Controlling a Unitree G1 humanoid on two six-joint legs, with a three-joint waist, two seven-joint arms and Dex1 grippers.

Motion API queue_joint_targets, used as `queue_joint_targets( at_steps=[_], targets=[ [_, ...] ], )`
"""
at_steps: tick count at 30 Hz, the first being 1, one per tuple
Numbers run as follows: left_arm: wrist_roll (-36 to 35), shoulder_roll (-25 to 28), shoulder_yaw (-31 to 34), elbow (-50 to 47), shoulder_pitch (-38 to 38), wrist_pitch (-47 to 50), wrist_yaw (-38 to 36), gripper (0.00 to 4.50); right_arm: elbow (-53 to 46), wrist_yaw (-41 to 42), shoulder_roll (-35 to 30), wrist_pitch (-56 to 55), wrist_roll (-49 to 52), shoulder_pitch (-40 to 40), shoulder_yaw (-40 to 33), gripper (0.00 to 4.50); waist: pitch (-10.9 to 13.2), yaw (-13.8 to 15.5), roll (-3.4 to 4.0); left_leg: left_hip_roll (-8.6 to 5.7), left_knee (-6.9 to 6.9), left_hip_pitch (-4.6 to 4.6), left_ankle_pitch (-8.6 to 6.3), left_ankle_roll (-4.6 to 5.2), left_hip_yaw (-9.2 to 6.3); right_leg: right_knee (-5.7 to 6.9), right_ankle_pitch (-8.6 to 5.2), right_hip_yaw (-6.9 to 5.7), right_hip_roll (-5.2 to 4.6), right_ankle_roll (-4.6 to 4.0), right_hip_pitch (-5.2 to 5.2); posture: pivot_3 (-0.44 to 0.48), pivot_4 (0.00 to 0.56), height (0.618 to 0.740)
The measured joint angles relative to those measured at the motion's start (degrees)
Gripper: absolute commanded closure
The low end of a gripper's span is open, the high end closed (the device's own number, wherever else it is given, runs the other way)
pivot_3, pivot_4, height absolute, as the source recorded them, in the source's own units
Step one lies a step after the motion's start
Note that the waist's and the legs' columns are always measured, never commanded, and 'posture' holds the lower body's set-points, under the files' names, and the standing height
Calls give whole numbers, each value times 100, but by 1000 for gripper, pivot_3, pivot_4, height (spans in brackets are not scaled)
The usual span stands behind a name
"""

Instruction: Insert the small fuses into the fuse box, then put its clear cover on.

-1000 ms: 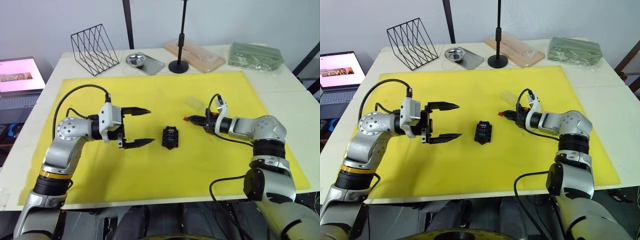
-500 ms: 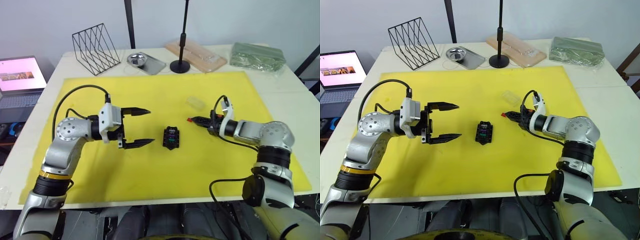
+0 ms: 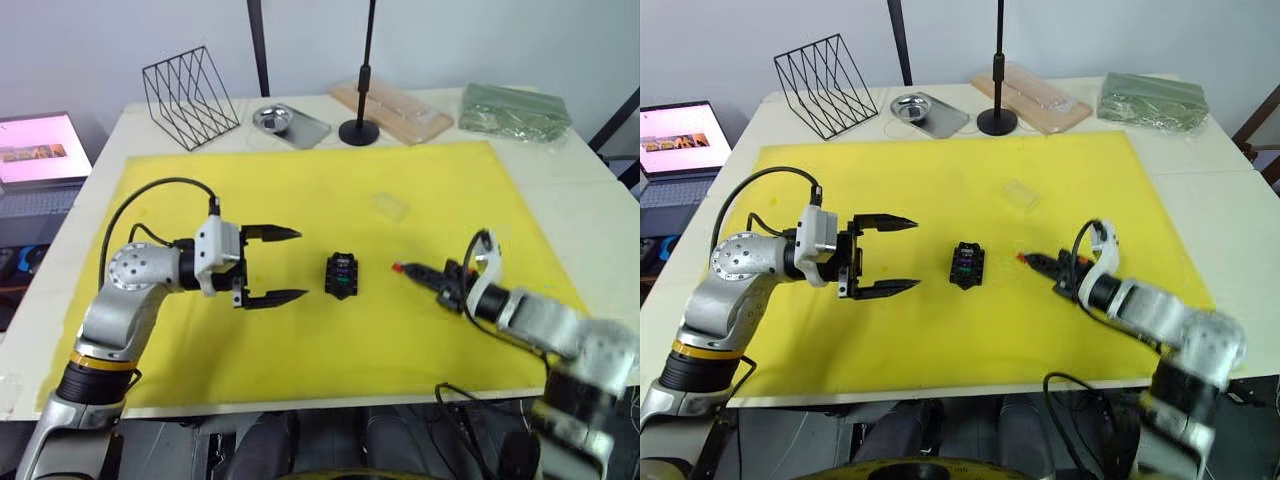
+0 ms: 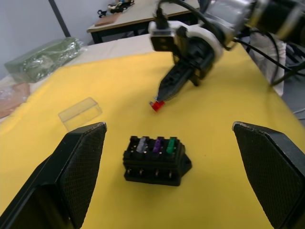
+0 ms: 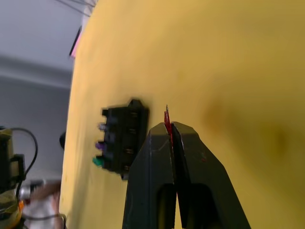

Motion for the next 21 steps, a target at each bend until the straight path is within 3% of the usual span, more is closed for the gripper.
queue_joint_targets(
  at_steps=[2, 8, 17, 21],
  targets=[
    [-16, 17, 3, -26, 56, 32, -10, 0, -887, -1026, 283, -1124, 618, 470, 361, 4439, 0, -23, 0, 3, 2, 9, 0, 0, 2, -1, 0, 2, 3, 1, 7, 0, 150, 740],
    [-81, 19, 1, -41, 60, 39, -99, 0, -1894, -2407, 389, -2940, 874, 856, 1357, 4439, 1, -6, 2, 3, 2, 10, 0, 1, 2, 0, -2, 1, 9, 1, 8, 0, 150, 740],
    [-115, 20, -1, -171, 93, 66, -102, 0, -1916, -2504, -114, -3720, 878, 1375, 1786, 4439, 1, -5, 2, 4, 0, 11, 0, 1, 1, 0, -2, 1, 11, 0, 9, 0, 150, 740],
    [-118, 26, 0, -203, 122, 70, -99, 0, -1665, -2069, -301, -3694, 912, 1490, 1813, 4439, 1, -1, 2, 4, 1, 13, 0, 1, 1, -1, -2, 1, 12, -1, 13, 0, 150, 740]
  ],
)
